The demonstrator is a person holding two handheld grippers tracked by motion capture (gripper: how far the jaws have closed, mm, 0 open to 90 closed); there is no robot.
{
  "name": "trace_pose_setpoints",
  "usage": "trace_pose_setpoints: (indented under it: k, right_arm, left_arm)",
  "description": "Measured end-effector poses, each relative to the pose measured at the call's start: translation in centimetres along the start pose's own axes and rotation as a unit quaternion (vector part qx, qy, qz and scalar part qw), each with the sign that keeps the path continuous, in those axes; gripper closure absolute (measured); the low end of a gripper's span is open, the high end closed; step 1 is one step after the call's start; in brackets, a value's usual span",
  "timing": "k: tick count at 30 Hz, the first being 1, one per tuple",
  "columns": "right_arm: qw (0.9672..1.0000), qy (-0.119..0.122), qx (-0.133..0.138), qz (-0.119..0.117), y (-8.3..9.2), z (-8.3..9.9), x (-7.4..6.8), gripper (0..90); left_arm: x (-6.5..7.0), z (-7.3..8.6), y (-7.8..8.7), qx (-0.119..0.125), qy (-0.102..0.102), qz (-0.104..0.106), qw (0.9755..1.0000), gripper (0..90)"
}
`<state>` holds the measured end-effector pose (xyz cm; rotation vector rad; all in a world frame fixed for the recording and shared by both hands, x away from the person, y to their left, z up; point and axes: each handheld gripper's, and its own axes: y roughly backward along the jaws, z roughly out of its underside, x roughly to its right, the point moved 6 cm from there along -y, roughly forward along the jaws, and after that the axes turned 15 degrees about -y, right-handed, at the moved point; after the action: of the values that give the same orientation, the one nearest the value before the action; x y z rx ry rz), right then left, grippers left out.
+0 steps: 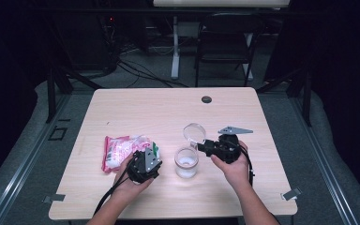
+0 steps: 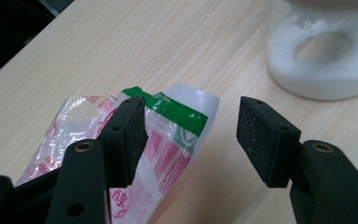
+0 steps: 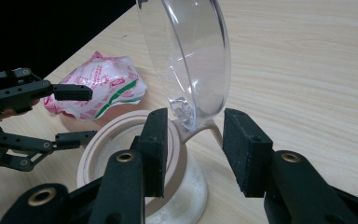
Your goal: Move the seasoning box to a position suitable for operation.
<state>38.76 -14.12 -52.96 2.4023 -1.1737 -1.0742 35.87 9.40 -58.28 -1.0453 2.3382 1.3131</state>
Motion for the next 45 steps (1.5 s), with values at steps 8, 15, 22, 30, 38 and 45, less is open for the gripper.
trace_pose_setpoints:
  k: [8,15,22,30,38,45]
  right_arm:
    - [1.0,0.002,0.0,0.001,-0.1,0.1,-0.1,60.7]
    - [1.0,0.001,0.001,0.002,-0.1,0.1,-0.1,60.7]
    - [1.0,0.001,0.001,0.003,-0.1,0.1,0.0,60.6]
    - [1.0,0.003,0.0,0.004,-0.1,0.1,0.0,60.6]
    - [1.0,0.001,0.001,0.003,-0.1,0.1,0.0,60.6]
    - [1.0,0.002,0.002,0.004,-0.1,0.1,0.1,60.6]
  left_arm:
    - [-0.5,1.4,-1.4,-0.036,-0.021,-0.034,0.9986,42.3]
    - [-0.9,2.1,-2.2,-0.055,-0.031,-0.056,0.9964,42.3]
    - [-1.5,2.4,-2.6,-0.06,-0.022,-0.075,0.9952,42.3]
    - [-2.0,3.4,-3.5,-0.082,-0.015,-0.078,0.9935,46.7]
    - [-2.2,3.5,-3.4,-0.074,0.002,-0.078,0.9942,56.1]
    - [-2.7,3.8,-3.2,-0.067,0.033,-0.062,0.9953,62.8]
